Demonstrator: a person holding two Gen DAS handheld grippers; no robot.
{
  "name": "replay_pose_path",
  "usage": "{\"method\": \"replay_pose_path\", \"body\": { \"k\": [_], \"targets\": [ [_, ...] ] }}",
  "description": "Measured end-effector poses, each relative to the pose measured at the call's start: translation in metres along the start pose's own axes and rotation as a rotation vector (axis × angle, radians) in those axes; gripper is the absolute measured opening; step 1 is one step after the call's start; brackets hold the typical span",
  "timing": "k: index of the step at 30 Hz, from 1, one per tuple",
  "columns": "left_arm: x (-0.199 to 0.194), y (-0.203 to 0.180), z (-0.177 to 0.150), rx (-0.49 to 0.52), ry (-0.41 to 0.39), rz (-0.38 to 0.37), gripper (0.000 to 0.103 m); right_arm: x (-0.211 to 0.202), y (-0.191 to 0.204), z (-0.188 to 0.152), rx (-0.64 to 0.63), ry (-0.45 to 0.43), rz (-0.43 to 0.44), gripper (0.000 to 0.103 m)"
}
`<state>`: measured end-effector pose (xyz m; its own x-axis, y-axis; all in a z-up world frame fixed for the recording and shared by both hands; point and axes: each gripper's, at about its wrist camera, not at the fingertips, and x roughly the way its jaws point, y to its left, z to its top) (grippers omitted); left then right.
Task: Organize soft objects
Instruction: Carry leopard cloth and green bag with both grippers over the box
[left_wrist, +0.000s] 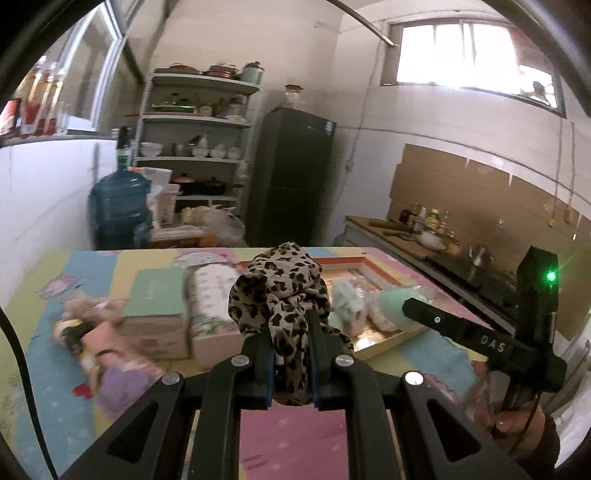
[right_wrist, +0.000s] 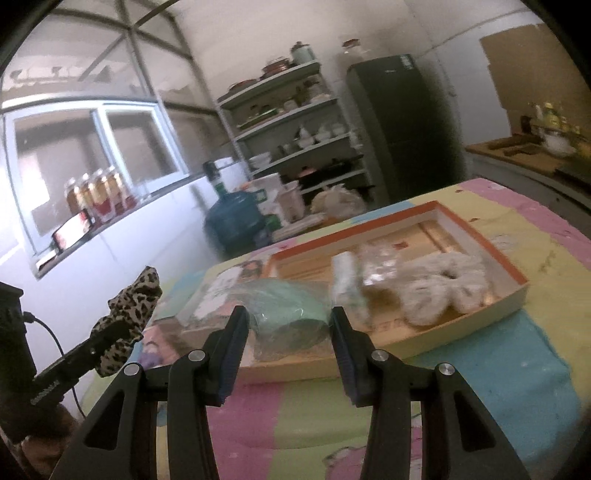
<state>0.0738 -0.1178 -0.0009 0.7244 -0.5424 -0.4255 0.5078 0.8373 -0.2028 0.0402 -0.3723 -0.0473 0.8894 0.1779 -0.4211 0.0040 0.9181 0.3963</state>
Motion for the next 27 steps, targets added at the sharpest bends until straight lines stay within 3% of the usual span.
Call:
{"method": "replay_pose_path", "body": {
  "k": [13,27],
  "targets": [
    [0.069,-0.046,0.027,0.05,0.035,-0.053,0.014,-0.004,-0.053,0.04,-0.018,-0.06,-0.098,0.047],
    [0.154,-0.045,0.054,-0.039,0.135,-0.027,0.014,0.039,-0.087,0.094,-0.103,-0.017,-0.137,0.047]
  ]
}}
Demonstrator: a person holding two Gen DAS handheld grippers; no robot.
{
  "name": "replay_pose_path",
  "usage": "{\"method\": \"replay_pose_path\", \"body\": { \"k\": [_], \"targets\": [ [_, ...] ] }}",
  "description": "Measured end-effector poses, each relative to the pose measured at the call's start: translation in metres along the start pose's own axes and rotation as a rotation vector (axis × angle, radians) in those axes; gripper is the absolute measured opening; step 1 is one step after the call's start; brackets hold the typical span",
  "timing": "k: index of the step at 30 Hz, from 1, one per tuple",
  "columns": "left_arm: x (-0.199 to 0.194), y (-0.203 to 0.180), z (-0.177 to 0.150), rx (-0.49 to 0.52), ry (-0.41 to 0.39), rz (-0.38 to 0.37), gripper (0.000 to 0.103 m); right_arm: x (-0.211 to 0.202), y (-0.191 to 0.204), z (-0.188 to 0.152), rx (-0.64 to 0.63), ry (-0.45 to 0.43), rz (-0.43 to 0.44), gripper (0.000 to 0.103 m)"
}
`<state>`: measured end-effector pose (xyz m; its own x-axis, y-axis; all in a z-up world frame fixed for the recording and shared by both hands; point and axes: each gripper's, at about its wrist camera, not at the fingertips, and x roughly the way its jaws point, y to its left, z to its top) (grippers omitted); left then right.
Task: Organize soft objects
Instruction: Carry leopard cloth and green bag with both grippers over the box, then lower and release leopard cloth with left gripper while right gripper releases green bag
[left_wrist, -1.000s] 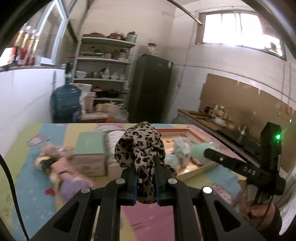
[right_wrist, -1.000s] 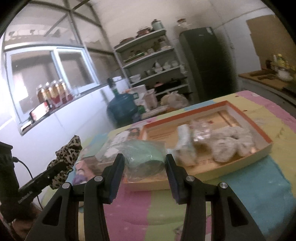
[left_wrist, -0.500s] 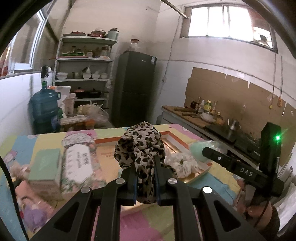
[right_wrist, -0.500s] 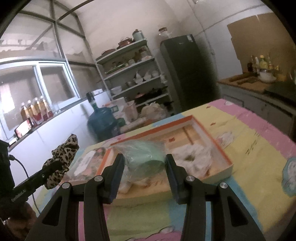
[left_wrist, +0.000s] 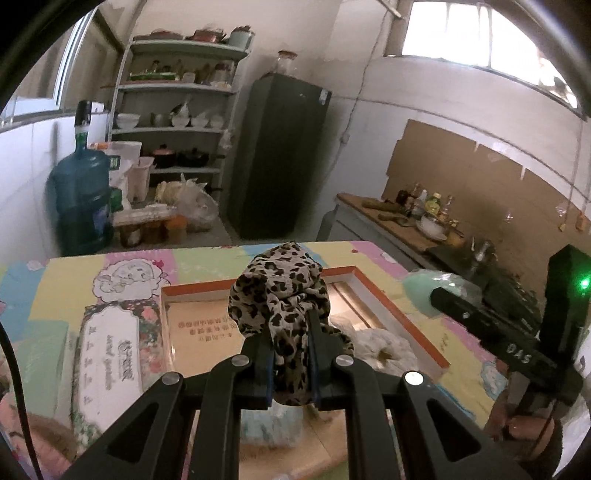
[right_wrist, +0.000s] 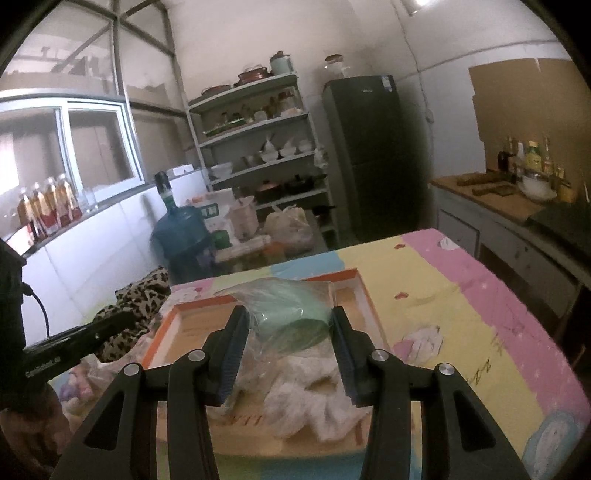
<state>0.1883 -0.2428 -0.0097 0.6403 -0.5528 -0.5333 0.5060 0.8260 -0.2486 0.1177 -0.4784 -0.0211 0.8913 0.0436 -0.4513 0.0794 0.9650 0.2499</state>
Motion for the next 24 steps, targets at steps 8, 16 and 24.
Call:
{"method": "replay_pose_path", "body": {
  "k": [8,16,24],
  "targets": [
    [0.043,0.01,0.008,-0.032,0.079,0.047,0.014,0.04,-0.013,0.011,0.006,0.058,0.007,0.047],
    [0.075,0.016,0.006,-0.047,0.174,0.073,0.014,0.077,-0.022,0.011,0.006,0.138,0.014,0.047],
    [0.089,0.018,0.0,-0.064,0.225,0.067,0.014,0.1,-0.025,0.005,0.004,0.22,0.029,0.047]
  ]
}}
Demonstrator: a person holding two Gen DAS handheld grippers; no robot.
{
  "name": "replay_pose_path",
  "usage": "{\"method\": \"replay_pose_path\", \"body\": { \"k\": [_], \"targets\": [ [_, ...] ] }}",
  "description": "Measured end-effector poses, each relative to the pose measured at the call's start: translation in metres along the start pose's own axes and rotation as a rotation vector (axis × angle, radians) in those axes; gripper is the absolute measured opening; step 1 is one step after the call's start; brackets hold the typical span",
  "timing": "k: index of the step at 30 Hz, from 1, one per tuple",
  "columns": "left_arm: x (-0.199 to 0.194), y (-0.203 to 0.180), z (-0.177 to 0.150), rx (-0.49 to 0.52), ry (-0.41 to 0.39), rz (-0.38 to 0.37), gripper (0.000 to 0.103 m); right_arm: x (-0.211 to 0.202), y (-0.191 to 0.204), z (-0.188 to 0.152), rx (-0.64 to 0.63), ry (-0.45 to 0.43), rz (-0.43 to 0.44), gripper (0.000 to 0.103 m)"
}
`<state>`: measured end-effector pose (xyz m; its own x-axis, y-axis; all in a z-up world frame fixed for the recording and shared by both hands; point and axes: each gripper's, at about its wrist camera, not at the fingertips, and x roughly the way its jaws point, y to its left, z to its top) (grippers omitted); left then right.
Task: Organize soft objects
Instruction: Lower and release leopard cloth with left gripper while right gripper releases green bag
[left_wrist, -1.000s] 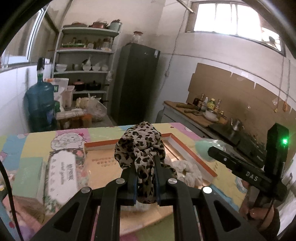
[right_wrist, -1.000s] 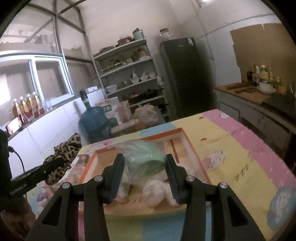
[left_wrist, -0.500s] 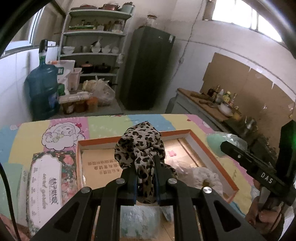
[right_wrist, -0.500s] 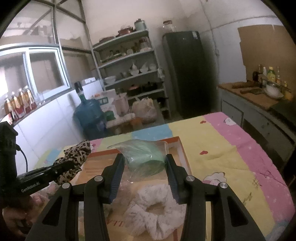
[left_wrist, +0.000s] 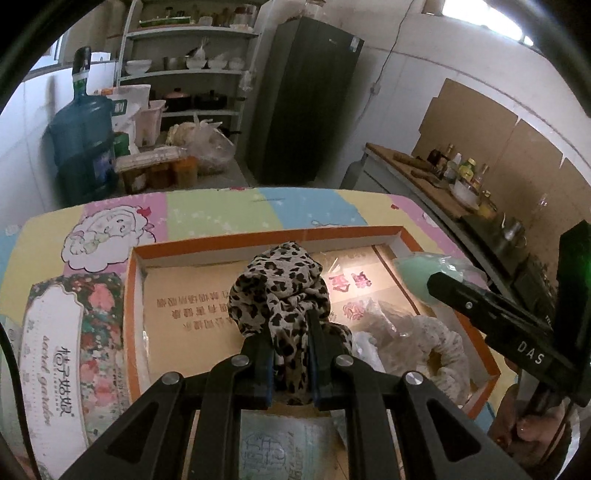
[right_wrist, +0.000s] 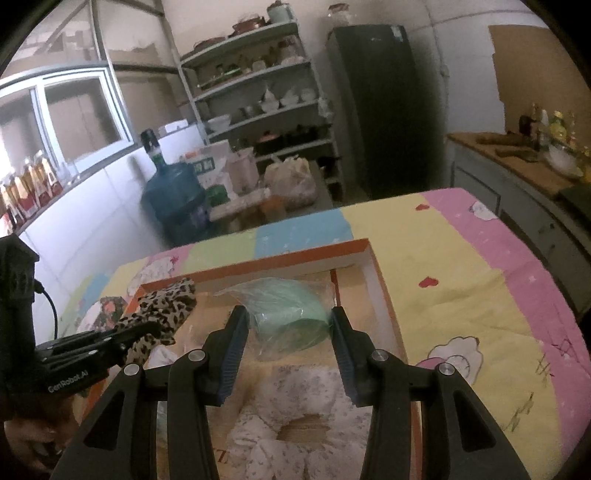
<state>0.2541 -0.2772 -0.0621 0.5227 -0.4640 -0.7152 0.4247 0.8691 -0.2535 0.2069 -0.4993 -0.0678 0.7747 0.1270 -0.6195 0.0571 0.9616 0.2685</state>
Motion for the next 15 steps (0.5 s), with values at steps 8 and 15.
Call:
{"method": "replay_pose_path", "body": {
  "k": [8,15],
  "targets": [
    [0.008,0.0,-0.004,-0.005,0.03,0.003,0.014,0.014,-0.004,-0.003,0.01,0.062,-0.011,0.047],
    [0.011,0.007,-0.005,-0.039,0.054,-0.028,0.019,0.022,-0.003,-0.006,0.01,0.1,-0.02,0.048]
  ]
}}
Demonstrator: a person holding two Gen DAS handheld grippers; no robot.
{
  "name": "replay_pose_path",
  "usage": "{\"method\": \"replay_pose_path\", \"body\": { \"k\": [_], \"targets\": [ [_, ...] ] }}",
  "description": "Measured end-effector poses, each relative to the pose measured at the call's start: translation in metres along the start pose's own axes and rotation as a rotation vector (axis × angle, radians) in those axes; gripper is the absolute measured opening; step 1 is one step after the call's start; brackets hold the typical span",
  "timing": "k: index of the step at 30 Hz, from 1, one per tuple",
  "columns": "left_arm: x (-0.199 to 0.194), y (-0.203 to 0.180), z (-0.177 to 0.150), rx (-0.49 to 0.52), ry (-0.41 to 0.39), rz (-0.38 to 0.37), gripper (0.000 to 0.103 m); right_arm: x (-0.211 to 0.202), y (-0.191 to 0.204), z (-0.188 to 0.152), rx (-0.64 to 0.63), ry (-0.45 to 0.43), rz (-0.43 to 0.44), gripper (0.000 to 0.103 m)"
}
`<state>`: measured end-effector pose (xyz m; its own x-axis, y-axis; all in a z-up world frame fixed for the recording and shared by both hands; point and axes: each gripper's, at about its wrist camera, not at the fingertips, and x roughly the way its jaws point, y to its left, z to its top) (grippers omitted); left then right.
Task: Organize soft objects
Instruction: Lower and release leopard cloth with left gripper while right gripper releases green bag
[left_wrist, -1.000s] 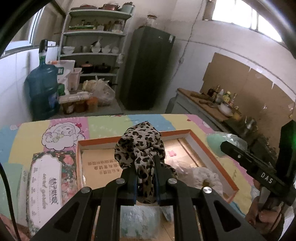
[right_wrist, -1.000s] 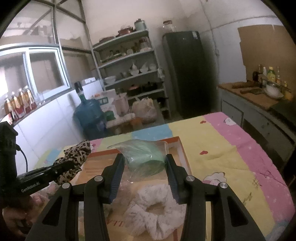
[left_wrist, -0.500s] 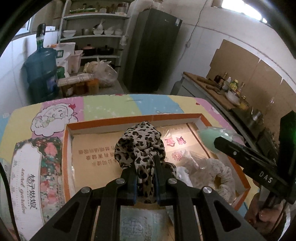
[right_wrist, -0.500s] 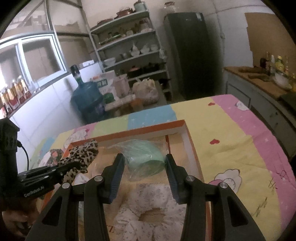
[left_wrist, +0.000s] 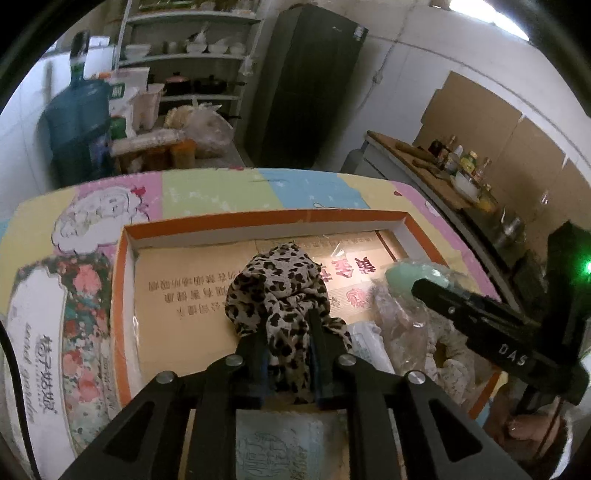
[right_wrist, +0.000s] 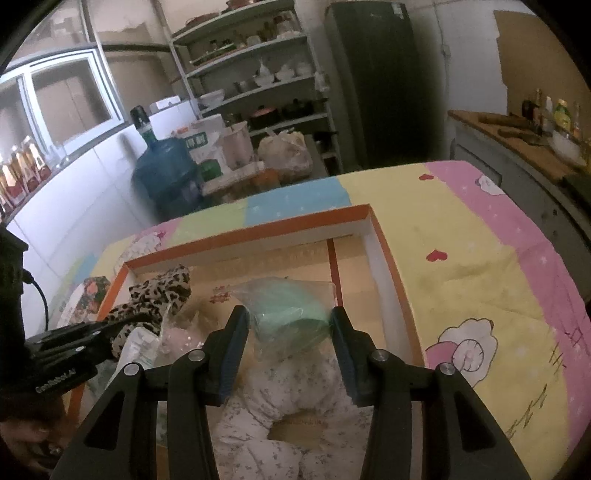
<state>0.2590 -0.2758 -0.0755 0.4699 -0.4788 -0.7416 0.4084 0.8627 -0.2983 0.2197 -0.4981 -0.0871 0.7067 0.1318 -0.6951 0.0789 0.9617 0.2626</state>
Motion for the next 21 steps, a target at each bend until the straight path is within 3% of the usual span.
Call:
{"method": "replay_pose_path", "body": {
  "k": [2,4,13,21],
  "targets": [
    [0.001,0.004,0.0,-0.03,0.004,-0.033,0.034,0.001,-0.002,-0.001,0.012,0.005,0.013,0.049],
    [0.0,0.009,-0.002,-0.062,0.007,-0.055,0.043,0.0,-0.005,-0.001,0.027,0.003,0.021,0.049],
    [-0.009,0.01,-0.006,-0.104,0.014,-0.092,0.055,-0.011,-0.003,-0.004,0.031,-0.02,0.031,0.058],
    [-0.037,-0.003,-0.011,-0.048,-0.104,-0.035,0.07,-0.028,-0.005,-0.007,0.05,-0.056,0.041,0.058]
  ]
}}
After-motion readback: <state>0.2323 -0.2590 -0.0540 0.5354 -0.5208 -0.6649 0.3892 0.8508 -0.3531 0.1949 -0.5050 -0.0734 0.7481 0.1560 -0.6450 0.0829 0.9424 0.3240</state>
